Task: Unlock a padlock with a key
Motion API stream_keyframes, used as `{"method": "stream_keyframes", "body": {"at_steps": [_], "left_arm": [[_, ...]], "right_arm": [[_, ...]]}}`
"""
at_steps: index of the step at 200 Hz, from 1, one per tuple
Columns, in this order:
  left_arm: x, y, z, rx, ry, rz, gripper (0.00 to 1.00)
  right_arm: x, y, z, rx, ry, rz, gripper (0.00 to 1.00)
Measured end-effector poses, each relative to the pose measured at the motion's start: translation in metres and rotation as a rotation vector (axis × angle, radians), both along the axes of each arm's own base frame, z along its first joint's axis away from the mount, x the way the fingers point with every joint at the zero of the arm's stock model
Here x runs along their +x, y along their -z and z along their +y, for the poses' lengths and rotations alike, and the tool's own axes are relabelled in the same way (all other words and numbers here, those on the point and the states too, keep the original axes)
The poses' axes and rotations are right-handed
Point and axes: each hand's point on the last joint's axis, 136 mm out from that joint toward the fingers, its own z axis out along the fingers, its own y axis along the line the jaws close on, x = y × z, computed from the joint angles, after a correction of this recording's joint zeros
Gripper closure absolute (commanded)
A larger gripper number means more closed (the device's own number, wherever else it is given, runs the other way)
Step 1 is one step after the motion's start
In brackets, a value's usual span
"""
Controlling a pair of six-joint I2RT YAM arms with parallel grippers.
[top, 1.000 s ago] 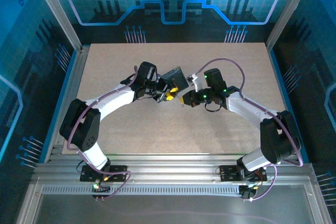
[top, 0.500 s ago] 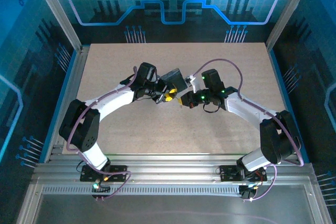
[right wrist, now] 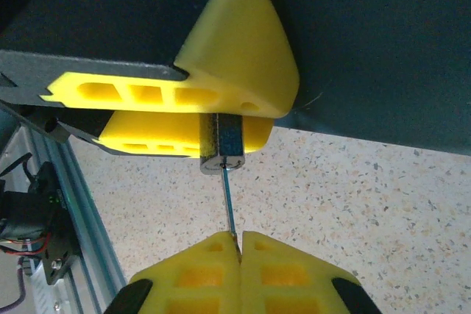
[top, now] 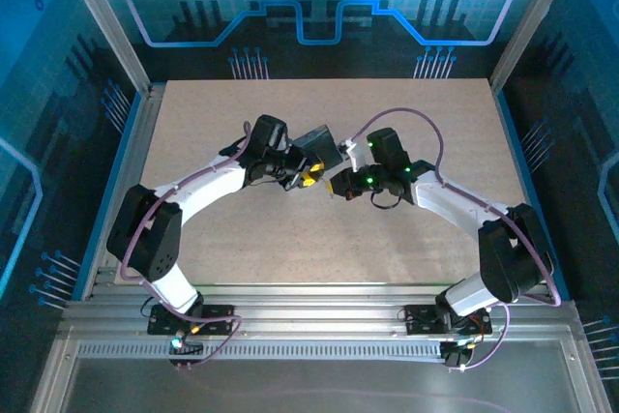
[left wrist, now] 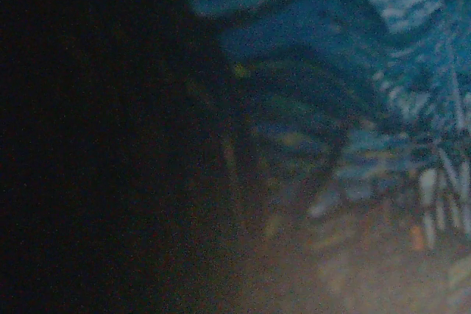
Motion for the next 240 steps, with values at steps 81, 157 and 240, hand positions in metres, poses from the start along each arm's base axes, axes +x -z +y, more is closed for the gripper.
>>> {"method": "stream_keyframes", "body": {"at_steps": [81, 157, 240], "left_arm": [[-0.004, 0.001, 0.001, 0.007, 0.007, 0.013, 1.00], [-0.005, -0.002, 0.000, -0.001, 0.008, 0.012, 1.00], [-0.001, -0.001, 0.009, 0.017, -0.023, 0.011, 1.00]], "right_arm": [[-0.001, -0.010, 0.004, -0.073, 0.027, -0.142, 1.00], [-0.001, -0.016, 0.004, -0.069, 0.054, -0.199, 1.00], [0.007, -0.014, 0.018, 0.006, 0.117, -0.169, 1.00]]}}
